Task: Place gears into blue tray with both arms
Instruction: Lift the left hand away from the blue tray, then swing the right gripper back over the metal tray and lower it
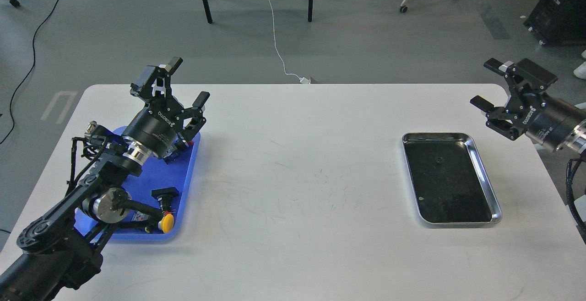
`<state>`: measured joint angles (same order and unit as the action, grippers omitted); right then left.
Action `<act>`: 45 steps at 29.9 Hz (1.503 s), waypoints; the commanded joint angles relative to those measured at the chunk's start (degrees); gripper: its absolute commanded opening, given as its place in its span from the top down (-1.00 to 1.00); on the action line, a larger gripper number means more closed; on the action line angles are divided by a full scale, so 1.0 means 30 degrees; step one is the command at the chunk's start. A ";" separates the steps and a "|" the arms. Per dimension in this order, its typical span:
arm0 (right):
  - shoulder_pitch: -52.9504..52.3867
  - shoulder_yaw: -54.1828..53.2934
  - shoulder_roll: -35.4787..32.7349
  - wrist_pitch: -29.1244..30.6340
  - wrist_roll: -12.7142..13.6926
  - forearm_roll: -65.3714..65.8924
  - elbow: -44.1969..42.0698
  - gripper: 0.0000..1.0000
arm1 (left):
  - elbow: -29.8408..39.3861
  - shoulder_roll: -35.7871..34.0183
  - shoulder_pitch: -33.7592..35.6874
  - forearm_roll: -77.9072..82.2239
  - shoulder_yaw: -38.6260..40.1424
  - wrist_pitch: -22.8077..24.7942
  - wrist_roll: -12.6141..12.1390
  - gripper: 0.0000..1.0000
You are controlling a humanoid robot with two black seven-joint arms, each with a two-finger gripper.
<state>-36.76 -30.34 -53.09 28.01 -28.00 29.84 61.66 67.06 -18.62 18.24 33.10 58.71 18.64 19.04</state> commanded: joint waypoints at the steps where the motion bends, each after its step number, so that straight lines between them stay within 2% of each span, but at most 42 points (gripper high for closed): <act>1: -0.2007 0.1962 -0.0407 -0.0003 0.0000 0.0800 -0.0017 -0.97 | 0.0000 0.0171 0.0015 0.0011 -0.0058 -0.0001 -0.0106 -0.96; 9: -0.6021 0.6504 -0.0408 -0.0003 0.0000 0.5400 -0.0193 -0.97 | 0.0029 0.0113 0.0015 0.0011 -0.0146 -0.0001 -0.0135 -0.96; 18: -1.0472 1.1044 -0.0642 -0.0003 0.0000 0.8653 -0.0631 -0.97 | 0.0059 0.0024 0.0015 0.0011 -0.0117 0.0028 -0.0135 -0.96; 25: -1.3845 1.4972 0.0674 -0.0003 0.0000 1.0585 -0.1597 -0.97 | 0.0176 0.0025 -0.0044 0.0040 0.0000 0.0028 -0.0135 -0.96; 34: -1.4961 1.6878 0.1730 -0.0003 0.0000 1.5857 -0.2710 -0.97 | 0.0322 -0.0122 -0.0014 0.0040 -0.0088 0.0204 -0.0135 -0.96; 37: -1.5254 1.7668 0.2782 -0.0003 0.0000 1.7528 -0.3530 -0.97 | 0.0322 -0.0093 -0.0014 0.0040 -0.0088 0.0175 -0.0135 -0.96; 45: -1.5168 1.9721 0.4776 -0.0003 0.0000 1.8061 -0.4792 -0.97 | 0.0322 -0.0004 -0.0044 0.0070 0.0030 0.0175 -0.0164 -0.96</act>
<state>-82.73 27.11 -40.52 27.99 -28.00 83.95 48.26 68.04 -18.52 18.18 33.25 58.67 19.15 18.61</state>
